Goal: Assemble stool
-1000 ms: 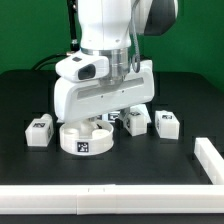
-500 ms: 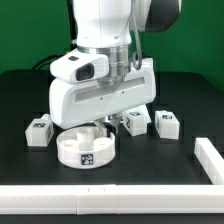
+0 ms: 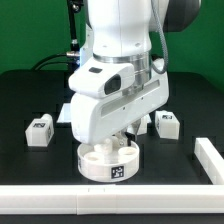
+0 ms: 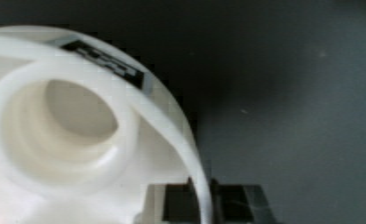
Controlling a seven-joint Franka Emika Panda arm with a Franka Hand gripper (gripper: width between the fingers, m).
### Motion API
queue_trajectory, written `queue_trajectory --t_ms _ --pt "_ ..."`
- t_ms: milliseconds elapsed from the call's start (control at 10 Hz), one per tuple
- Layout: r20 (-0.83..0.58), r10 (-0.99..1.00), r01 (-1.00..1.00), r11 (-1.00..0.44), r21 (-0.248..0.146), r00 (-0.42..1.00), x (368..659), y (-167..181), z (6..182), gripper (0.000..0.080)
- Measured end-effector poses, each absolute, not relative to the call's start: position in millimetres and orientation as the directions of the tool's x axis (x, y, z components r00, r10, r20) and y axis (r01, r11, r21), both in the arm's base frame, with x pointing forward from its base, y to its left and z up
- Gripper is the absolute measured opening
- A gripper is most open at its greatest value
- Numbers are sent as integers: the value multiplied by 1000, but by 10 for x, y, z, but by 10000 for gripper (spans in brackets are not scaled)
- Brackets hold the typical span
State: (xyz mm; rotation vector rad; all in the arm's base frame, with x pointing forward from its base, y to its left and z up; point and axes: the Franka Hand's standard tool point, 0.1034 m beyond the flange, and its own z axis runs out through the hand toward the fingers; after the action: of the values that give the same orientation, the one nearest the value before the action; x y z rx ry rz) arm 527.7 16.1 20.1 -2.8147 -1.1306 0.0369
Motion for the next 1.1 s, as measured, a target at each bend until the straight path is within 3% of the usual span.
queue_trajectory --t_ms 200,400,600,1100 --pt "18 692 689 -716 -109 722 5277 165 200 25" --pt "57 765 766 -636 -89 641 5391 446 186 25" --pt "93 828 833 -545 -97 553 5725 661 197 25" --pt "99 830 836 -542 -87 549 5732 673 193 25"
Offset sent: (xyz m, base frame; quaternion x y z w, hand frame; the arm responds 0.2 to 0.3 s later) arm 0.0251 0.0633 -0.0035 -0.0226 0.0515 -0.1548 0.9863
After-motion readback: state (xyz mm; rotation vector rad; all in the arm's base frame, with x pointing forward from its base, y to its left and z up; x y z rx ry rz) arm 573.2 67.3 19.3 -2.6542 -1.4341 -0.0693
